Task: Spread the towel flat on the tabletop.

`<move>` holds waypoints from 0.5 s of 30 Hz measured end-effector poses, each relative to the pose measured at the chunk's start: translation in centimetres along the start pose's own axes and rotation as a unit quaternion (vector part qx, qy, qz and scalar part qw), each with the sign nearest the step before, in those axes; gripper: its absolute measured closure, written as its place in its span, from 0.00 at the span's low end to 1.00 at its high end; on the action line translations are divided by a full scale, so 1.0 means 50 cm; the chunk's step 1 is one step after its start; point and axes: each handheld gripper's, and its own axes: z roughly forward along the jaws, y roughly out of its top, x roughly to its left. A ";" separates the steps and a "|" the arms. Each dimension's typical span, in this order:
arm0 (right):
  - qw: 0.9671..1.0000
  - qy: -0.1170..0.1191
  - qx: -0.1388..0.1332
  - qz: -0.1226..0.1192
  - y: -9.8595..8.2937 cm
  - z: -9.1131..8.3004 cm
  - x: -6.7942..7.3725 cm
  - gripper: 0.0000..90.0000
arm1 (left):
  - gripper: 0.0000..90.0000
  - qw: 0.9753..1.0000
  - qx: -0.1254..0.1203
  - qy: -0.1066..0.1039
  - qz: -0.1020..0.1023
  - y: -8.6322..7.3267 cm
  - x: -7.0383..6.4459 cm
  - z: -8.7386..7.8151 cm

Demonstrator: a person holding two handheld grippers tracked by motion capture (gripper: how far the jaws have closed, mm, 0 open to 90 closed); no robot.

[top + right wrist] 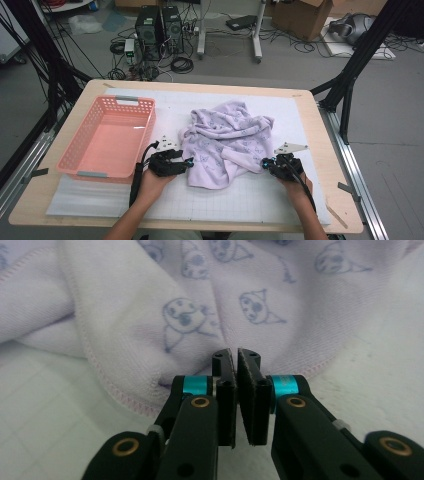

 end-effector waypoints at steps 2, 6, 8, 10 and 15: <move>0.999 -0.041 -0.004 -0.005 -0.001 -0.010 -0.010 0.96 | 0.52 1.000 0.001 0.000 0.000 -0.001 0.001 0.000; 0.988 -0.147 -0.033 0.025 -0.015 -0.045 -0.061 0.96 | 0.52 1.000 0.003 -0.003 0.001 -0.003 0.000 0.002; 0.984 -0.168 -0.036 0.038 -0.021 -0.052 -0.075 0.96 | 0.52 1.000 0.006 -0.008 0.000 -0.005 -0.004 0.006; 0.978 -0.189 -0.054 0.075 -0.038 -0.068 -0.099 0.92 | 0.52 1.000 0.009 -0.012 0.005 -0.005 -0.010 0.009; 0.984 -0.140 -0.067 0.082 -0.037 -0.072 -0.088 0.70 | 0.51 0.999 0.021 -0.018 0.018 -0.005 -0.019 0.015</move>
